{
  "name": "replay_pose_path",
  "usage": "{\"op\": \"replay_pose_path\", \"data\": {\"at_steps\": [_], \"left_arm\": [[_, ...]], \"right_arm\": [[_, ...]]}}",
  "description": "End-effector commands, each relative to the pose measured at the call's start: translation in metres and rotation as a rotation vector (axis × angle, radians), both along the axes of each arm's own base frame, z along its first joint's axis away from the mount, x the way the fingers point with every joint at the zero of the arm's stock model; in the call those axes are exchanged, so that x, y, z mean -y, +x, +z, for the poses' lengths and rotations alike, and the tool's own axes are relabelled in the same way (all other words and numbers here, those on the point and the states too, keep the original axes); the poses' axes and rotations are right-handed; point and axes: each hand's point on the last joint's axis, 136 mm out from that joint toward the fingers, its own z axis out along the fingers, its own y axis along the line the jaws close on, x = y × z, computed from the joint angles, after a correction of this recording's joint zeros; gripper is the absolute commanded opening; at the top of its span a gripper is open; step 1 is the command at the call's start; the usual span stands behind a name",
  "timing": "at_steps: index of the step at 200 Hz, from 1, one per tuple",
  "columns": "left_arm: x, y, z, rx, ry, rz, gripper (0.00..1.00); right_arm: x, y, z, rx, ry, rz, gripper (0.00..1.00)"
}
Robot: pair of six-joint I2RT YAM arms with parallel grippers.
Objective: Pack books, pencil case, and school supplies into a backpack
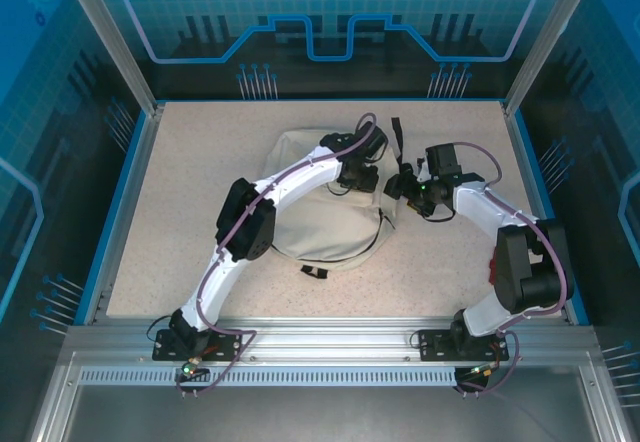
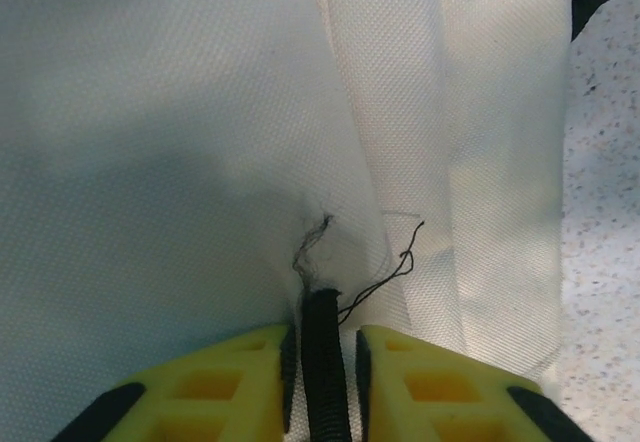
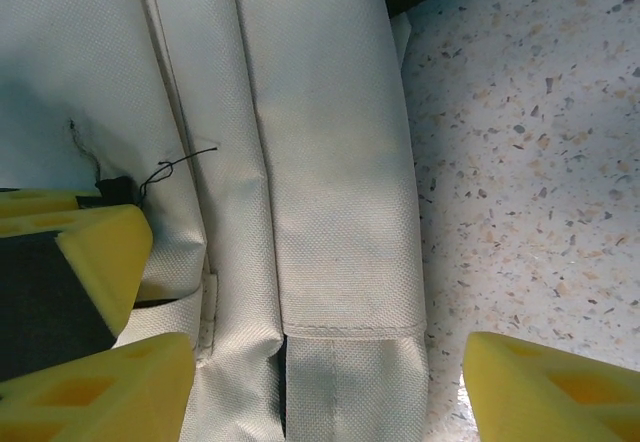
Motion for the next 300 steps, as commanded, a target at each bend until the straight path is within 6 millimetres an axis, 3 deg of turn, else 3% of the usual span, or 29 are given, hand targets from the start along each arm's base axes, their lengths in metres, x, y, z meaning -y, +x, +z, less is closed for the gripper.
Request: {"op": "replay_pose_path", "data": {"at_steps": [1, 25, 58, 78, 112, 152, 202, 230, 248, 267, 300], "left_arm": [[-0.012, -0.002, -0.012, -0.005, 0.101, -0.01, 0.21], [-0.016, 0.001, 0.003, 0.029, 0.111, 0.004, 0.11], [-0.02, 0.002, 0.043, 0.099, 0.068, 0.012, 0.0], [-0.021, -0.001, 0.064, 0.125, 0.006, 0.027, 0.0], [-0.028, -0.012, 0.08, 0.147, -0.041, 0.042, 0.0], [-0.039, -0.016, 0.077, 0.133, -0.067, 0.067, 0.0], [-0.039, -0.018, 0.061, 0.087, -0.087, 0.067, 0.0], [-0.041, -0.017, 0.057, 0.079, -0.084, 0.073, 0.0], [-0.041, -0.017, 0.053, 0.066, -0.082, 0.074, 0.0], [-0.04, -0.017, 0.05, 0.061, -0.084, 0.073, 0.0], [-0.04, -0.016, 0.05, 0.06, -0.087, 0.074, 0.0]], "right_arm": [[-0.002, -0.005, 0.0, -0.014, -0.004, -0.005, 0.72], [-0.003, -0.006, 0.001, -0.012, -0.006, -0.004, 0.72], [-0.005, -0.005, 0.005, -0.001, -0.012, 0.011, 0.71], [-0.015, -0.005, 0.009, 0.014, -0.012, 0.045, 0.7], [-0.042, 0.004, 0.021, 0.06, 0.061, 0.1, 0.66], [-0.07, 0.016, 0.031, 0.093, 0.202, 0.157, 0.58], [-0.082, 0.017, 0.036, 0.112, 0.297, 0.175, 0.57], [-0.079, 0.016, 0.037, 0.14, 0.303, 0.157, 0.55], [-0.07, 0.015, 0.039, 0.165, 0.268, 0.121, 0.46], [-0.063, 0.011, 0.044, 0.194, 0.234, 0.107, 0.46], [-0.076, 0.003, 0.035, 0.121, 0.255, 0.186, 0.42]]}}
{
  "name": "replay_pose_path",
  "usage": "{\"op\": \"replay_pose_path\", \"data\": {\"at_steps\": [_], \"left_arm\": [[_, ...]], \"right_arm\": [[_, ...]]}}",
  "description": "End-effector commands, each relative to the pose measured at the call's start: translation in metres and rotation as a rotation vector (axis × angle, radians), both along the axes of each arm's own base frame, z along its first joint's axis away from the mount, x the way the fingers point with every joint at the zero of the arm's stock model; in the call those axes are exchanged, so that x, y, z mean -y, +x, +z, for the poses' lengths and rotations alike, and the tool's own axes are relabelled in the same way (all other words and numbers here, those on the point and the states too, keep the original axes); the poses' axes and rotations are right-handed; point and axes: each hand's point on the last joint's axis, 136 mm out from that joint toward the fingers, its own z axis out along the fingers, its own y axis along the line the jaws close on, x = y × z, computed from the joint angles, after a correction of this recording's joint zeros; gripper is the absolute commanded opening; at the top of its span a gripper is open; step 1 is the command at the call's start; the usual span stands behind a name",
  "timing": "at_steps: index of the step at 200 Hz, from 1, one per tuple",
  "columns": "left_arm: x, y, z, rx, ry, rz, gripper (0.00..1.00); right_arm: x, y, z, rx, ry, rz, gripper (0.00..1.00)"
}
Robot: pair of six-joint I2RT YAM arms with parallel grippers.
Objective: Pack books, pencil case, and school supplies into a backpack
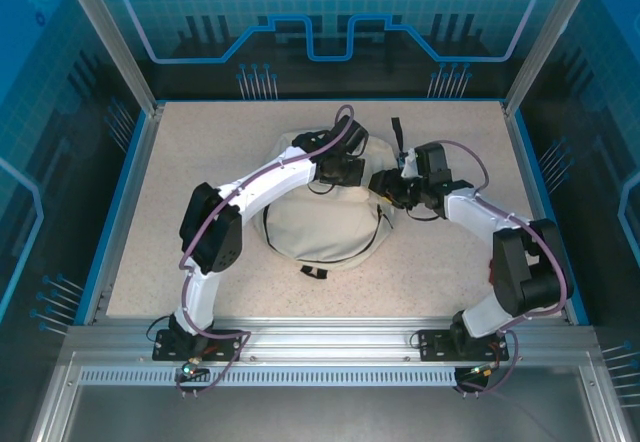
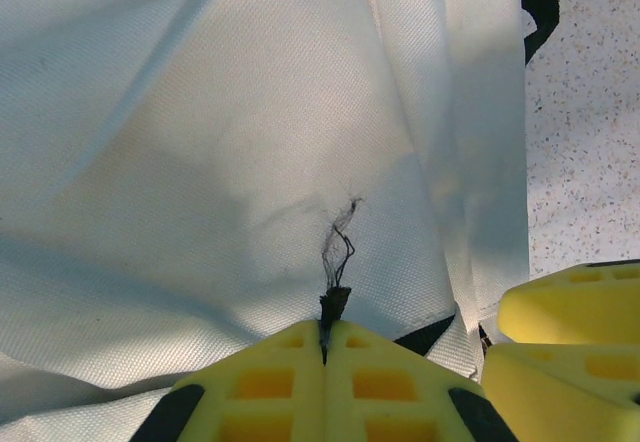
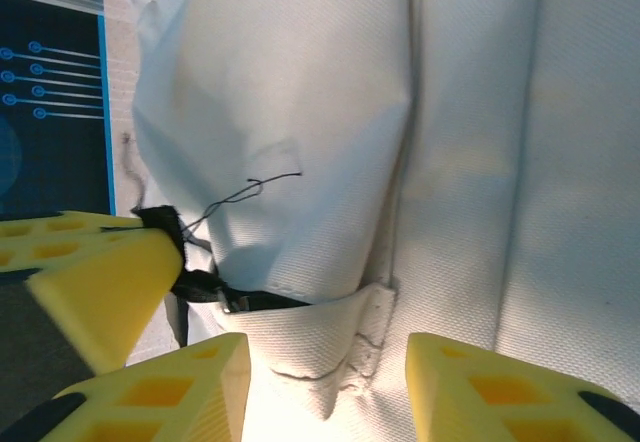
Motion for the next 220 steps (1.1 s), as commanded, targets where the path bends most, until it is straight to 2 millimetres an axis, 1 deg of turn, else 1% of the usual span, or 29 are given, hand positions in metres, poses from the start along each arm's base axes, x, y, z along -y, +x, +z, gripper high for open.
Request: {"op": "replay_pose_path", "data": {"at_steps": [1, 25, 47, 67, 76, 88, 100, 105, 129, 144, 156, 170, 193, 208, 220], "left_arm": [[-0.001, -0.001, -0.006, -0.025, -0.015, 0.011, 0.0], [-0.001, 0.0, -0.006, -0.027, -0.016, 0.015, 0.0], [-0.002, 0.0, -0.007, -0.028, -0.016, 0.014, 0.0], [-0.002, -0.001, -0.007, -0.029, -0.013, 0.015, 0.0], [-0.003, -0.001, -0.007, -0.027, -0.01, 0.017, 0.0], [-0.007, 0.001, -0.005, -0.018, 0.004, 0.025, 0.0], [-0.015, 0.003, -0.003, -0.001, 0.031, 0.047, 0.0], [-0.019, 0.004, -0.001, 0.006, 0.043, 0.055, 0.0], [-0.048, 0.01, 0.008, 0.046, 0.084, 0.129, 0.0], [-0.073, 0.012, 0.012, 0.06, 0.096, 0.18, 0.0], [-0.093, 0.011, 0.011, 0.06, 0.1, 0.215, 0.0], [-0.116, 0.011, 0.008, 0.049, 0.105, 0.258, 0.0], [-0.153, 0.008, -0.001, 0.031, 0.129, 0.327, 0.0], [-0.174, 0.006, -0.005, 0.025, 0.144, 0.369, 0.0], [-0.189, 0.005, -0.007, 0.02, 0.153, 0.4, 0.0]], "right_arm": [[-0.012, -0.006, 0.001, -0.013, 0.007, 0.067, 0.42], [-0.018, -0.007, -0.007, -0.035, 0.022, 0.091, 0.36], [-0.023, -0.006, -0.006, -0.034, 0.046, 0.112, 0.31], [-0.025, -0.005, -0.007, -0.041, 0.051, 0.12, 0.2], [-0.024, -0.005, -0.008, -0.044, 0.048, 0.117, 0.13], [-0.02, -0.006, -0.011, -0.054, 0.023, 0.099, 0.06], [-0.014, -0.007, -0.016, -0.067, -0.017, 0.076, 0.01], [-0.009, -0.007, -0.019, -0.077, -0.041, 0.058, 0.0], [0.013, -0.011, -0.036, -0.127, -0.161, -0.017, 0.0], [0.024, -0.014, -0.045, -0.159, -0.214, -0.054, 0.0], [0.029, -0.016, -0.049, -0.172, -0.239, -0.065, 0.0], [0.032, -0.016, -0.051, -0.181, -0.26, -0.074, 0.0], [0.032, -0.015, -0.049, -0.176, -0.276, -0.071, 0.0], [0.029, -0.013, -0.046, -0.167, -0.28, -0.058, 0.0], [0.022, -0.012, -0.042, -0.153, -0.278, -0.029, 0.0]]}}
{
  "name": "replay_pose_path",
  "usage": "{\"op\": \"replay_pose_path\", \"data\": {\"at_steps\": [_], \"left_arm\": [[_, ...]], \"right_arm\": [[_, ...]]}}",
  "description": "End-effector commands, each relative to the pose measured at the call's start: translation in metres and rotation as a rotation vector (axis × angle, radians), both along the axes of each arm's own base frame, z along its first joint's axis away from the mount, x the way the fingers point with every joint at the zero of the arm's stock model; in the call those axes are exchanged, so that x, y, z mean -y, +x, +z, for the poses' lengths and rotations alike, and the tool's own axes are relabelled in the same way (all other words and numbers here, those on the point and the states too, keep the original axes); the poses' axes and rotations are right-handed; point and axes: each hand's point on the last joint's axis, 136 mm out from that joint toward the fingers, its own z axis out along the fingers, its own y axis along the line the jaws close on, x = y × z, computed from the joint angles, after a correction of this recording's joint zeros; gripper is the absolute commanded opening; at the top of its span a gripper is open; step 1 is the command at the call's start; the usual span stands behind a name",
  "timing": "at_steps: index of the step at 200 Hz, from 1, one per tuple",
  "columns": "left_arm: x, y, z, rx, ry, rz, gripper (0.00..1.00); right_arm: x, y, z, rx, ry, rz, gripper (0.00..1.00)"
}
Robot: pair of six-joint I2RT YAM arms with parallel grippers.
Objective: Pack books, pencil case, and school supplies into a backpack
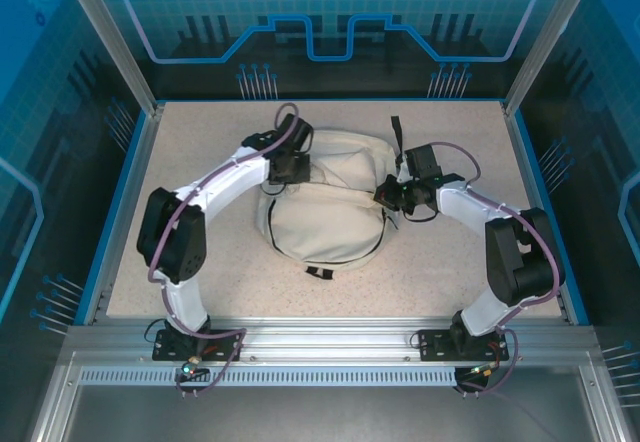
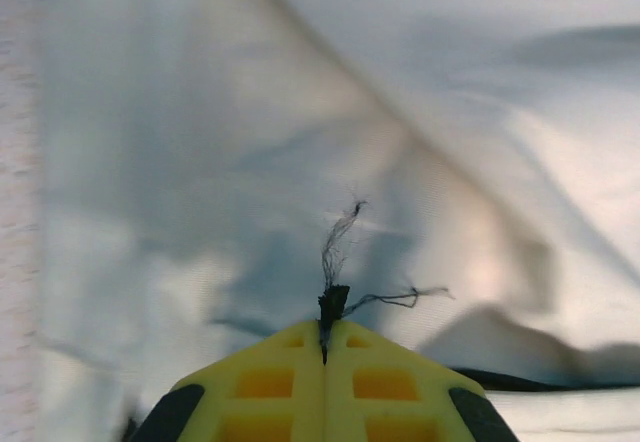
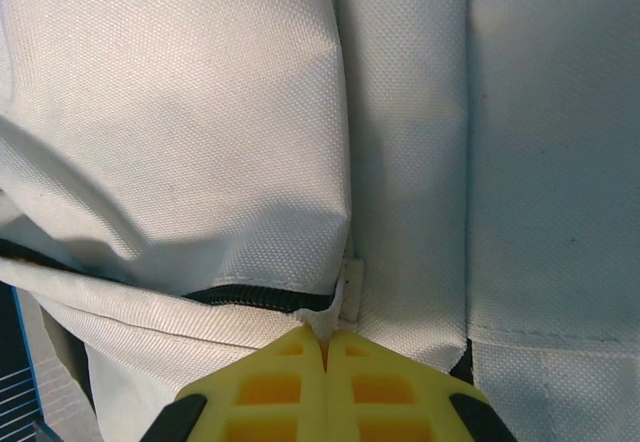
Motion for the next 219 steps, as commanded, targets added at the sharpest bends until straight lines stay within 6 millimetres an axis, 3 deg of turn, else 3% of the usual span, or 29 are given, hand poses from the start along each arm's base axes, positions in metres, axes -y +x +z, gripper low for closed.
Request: {"op": "replay_pose_path", "data": {"at_steps": [1, 43, 51, 67, 73, 86, 100, 120, 158, 175, 190, 219], "left_arm": [[-0.042, 0.0, 0.006, 0.032, 0.06, 0.102, 0.0], [-0.057, -0.003, 0.004, 0.028, 0.037, 0.138, 0.0], [-0.059, -0.003, 0.003, 0.026, 0.038, 0.144, 0.0], [-0.063, -0.004, 0.005, 0.029, 0.035, 0.155, 0.0], [-0.065, -0.005, 0.006, 0.029, 0.033, 0.158, 0.07], [-0.065, -0.007, 0.01, 0.033, 0.022, 0.163, 0.33], [-0.065, -0.01, 0.016, 0.041, 0.002, 0.164, 0.6], [-0.063, -0.015, 0.028, 0.061, -0.034, 0.163, 0.79], [-0.062, -0.021, 0.051, 0.108, -0.073, 0.14, 0.98], [-0.06, -0.023, 0.058, 0.125, -0.088, 0.124, 0.99], [-0.059, -0.024, 0.062, 0.136, -0.103, 0.116, 0.99], [-0.055, -0.024, 0.065, 0.139, -0.135, 0.109, 0.99]], "right_arm": [[0.01, -0.004, -0.005, -0.026, -0.1, 0.004, 0.0], [-0.03, -0.001, 0.013, 0.018, -0.076, 0.154, 0.0], [-0.032, 0.0, 0.017, 0.028, -0.088, 0.157, 0.08], [-0.022, 0.001, 0.026, 0.042, -0.148, 0.129, 0.4], [-0.016, 0.0, 0.029, 0.042, -0.178, 0.111, 0.51], [0.008, -0.002, 0.035, 0.044, -0.274, 0.041, 0.68], [0.037, -0.009, 0.039, 0.03, -0.372, -0.037, 0.77], [0.086, -0.028, 0.037, -0.02, -0.514, -0.16, 0.84], [0.171, -0.074, 0.016, -0.151, -0.594, -0.372, 0.87], [0.203, -0.09, 0.008, -0.197, -0.577, -0.477, 0.87], [0.224, -0.112, -0.01, -0.267, -0.563, -0.541, 0.87], [0.254, -0.132, -0.023, -0.325, -0.537, -0.647, 0.88]]}}
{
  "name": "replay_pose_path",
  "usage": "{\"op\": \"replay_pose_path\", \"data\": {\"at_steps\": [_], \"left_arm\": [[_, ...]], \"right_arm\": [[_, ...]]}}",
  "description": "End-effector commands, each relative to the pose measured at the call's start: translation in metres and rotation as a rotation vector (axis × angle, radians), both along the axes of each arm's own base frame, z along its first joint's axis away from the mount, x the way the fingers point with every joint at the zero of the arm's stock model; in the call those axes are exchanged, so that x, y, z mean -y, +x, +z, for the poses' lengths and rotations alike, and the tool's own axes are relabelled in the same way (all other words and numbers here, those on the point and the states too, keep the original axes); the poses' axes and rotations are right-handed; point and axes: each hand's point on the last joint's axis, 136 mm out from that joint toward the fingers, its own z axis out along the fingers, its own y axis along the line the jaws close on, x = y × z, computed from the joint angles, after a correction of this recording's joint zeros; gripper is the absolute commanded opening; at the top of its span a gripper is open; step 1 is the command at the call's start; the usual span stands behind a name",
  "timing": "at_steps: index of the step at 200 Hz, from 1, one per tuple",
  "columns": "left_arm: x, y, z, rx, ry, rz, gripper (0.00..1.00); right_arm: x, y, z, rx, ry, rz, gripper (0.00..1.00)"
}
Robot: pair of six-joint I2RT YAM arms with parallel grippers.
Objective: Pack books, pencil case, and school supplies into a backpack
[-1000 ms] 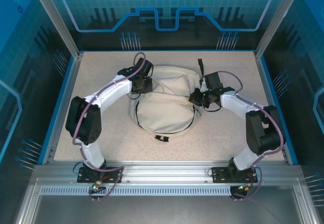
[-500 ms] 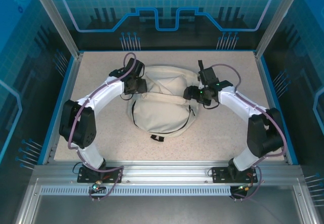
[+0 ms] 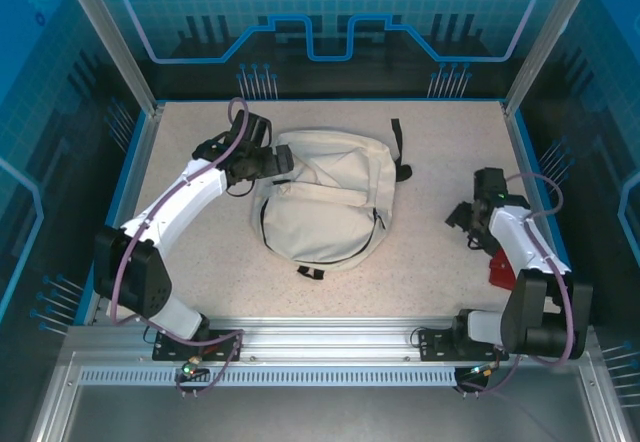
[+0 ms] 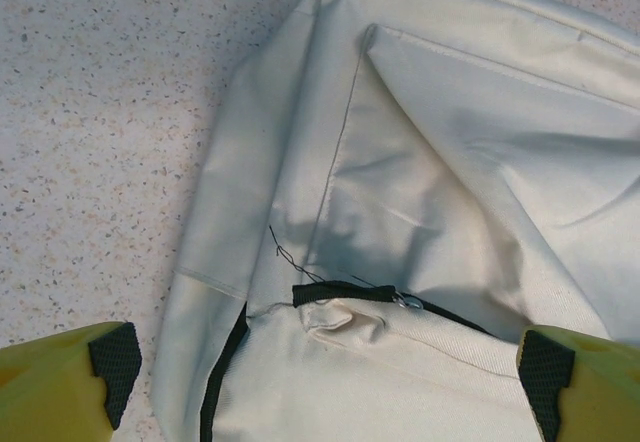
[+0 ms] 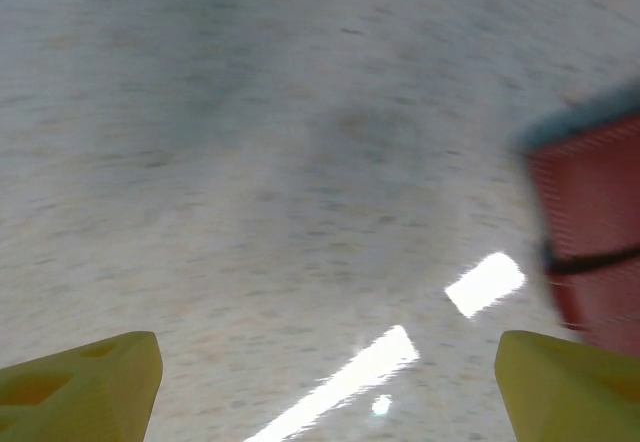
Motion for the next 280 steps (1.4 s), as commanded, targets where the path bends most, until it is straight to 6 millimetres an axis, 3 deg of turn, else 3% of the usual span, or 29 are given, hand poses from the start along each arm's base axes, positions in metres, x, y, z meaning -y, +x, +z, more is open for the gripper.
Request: {"op": "replay_pose_path", "data": {"at_steps": [1, 40, 78, 165, 197, 241, 280], "left_arm": [[0.002, -0.004, 0.004, 0.006, -0.039, -0.014, 0.99], [0.009, -0.005, 0.004, -0.002, -0.083, -0.032, 0.99], [0.013, -0.006, 0.009, 0.002, -0.106, -0.044, 0.99], [0.017, -0.014, 0.013, 0.01, -0.146, -0.059, 0.99], [0.023, -0.014, 0.015, 0.013, -0.18, -0.075, 0.99], [0.037, -0.015, 0.011, -0.005, -0.253, -0.102, 0.99], [0.043, -0.016, 0.006, -0.031, -0.284, -0.107, 0.99]], "right_arm": [[0.018, -0.018, -0.005, -0.022, 0.005, -0.067, 0.88], [0.044, -0.033, -0.013, -0.01, 0.04, -0.2, 0.88], [0.054, -0.037, -0.023, 0.005, 0.101, -0.271, 0.88], [0.047, -0.041, -0.049, -0.013, 0.224, -0.295, 0.9], [0.021, -0.017, -0.044, 0.034, 0.288, -0.178, 0.88], [-0.064, 0.022, -0.034, 0.05, 0.35, 0.049, 0.87], [-0.133, 0.038, -0.027, 0.061, 0.414, 0.168, 0.85]]}}
